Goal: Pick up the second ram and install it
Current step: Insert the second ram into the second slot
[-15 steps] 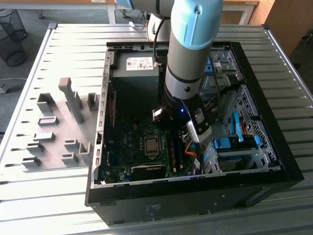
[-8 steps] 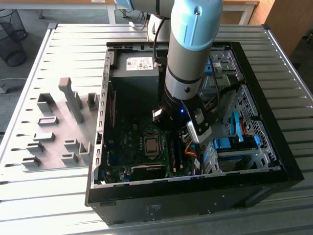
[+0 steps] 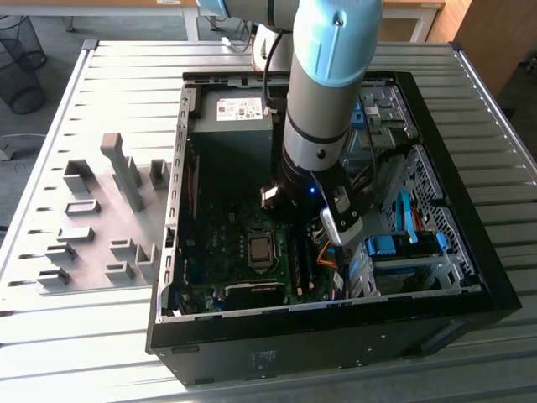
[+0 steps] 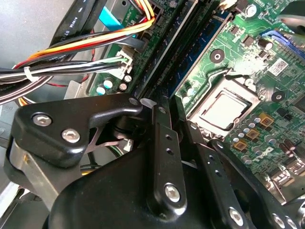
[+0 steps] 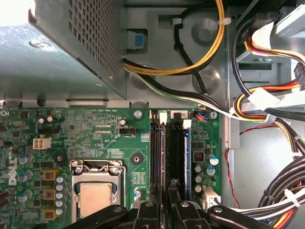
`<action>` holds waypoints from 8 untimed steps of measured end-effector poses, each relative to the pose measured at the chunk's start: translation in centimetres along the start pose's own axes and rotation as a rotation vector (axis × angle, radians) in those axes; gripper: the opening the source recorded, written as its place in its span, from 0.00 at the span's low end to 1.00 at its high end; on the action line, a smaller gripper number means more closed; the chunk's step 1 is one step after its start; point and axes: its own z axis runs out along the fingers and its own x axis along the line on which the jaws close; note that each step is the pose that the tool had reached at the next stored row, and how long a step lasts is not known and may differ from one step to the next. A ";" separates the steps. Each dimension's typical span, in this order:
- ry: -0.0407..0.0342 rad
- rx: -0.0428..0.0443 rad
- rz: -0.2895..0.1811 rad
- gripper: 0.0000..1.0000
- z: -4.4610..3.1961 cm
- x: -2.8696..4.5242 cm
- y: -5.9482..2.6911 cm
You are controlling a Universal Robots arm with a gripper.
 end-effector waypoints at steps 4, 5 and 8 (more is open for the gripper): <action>-0.0001 -0.0001 0.000 0.21 -0.90 0.01 0.05; -0.0001 0.0001 0.000 0.21 -1.19 0.01 0.06; 0.0001 0.0003 0.000 0.21 -1.69 0.01 0.08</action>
